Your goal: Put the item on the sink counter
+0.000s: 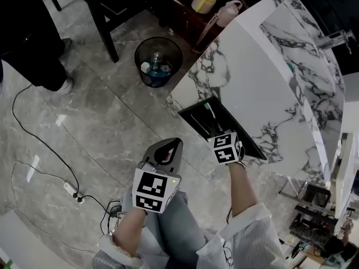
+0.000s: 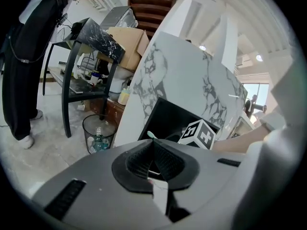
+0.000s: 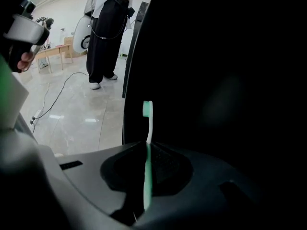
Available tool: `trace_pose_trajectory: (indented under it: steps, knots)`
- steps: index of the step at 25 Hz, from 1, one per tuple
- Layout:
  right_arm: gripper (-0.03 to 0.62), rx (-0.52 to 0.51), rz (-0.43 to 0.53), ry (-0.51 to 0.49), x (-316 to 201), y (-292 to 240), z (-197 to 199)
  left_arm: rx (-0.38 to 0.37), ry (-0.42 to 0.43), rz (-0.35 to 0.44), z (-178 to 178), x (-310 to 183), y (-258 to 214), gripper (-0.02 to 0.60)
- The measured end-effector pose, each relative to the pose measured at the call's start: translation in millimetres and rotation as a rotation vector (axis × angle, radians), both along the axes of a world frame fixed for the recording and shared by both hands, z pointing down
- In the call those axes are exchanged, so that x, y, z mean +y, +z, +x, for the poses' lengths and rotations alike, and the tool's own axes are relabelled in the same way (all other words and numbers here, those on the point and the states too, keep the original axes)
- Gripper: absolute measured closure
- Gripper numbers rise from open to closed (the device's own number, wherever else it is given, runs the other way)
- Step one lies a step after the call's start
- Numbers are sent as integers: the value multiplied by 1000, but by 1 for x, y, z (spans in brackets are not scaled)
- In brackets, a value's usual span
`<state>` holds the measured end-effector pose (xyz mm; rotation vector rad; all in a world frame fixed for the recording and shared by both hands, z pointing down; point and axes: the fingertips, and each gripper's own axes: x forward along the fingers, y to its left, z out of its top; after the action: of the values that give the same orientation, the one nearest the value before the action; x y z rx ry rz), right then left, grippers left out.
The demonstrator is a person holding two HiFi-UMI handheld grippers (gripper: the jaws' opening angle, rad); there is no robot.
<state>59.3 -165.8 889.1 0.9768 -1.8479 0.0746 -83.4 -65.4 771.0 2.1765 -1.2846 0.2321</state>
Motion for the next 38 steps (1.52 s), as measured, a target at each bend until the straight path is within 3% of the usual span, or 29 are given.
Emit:
trace_pose_trajectory:
  steps: [8,15,24,31,38]
  knots:
    - [551,-56,-31,67,-1,7,4,-4,25,-47,12,-8,14,566]
    - [546,-71,-52,74,19,-17,-2,-18,18,-76,6,-3,-11,566]
    - [547,-151,-141,67,75,-91,-29,-33,20,-151,12,33,-84,566]
    - [548,-261,-191,116,101,-168,-44,-10,17,-143,20,22,-166,566]
    - [548,-295,-174,7,117,-261,-52,11,-13,-98,28,18,-247,566]
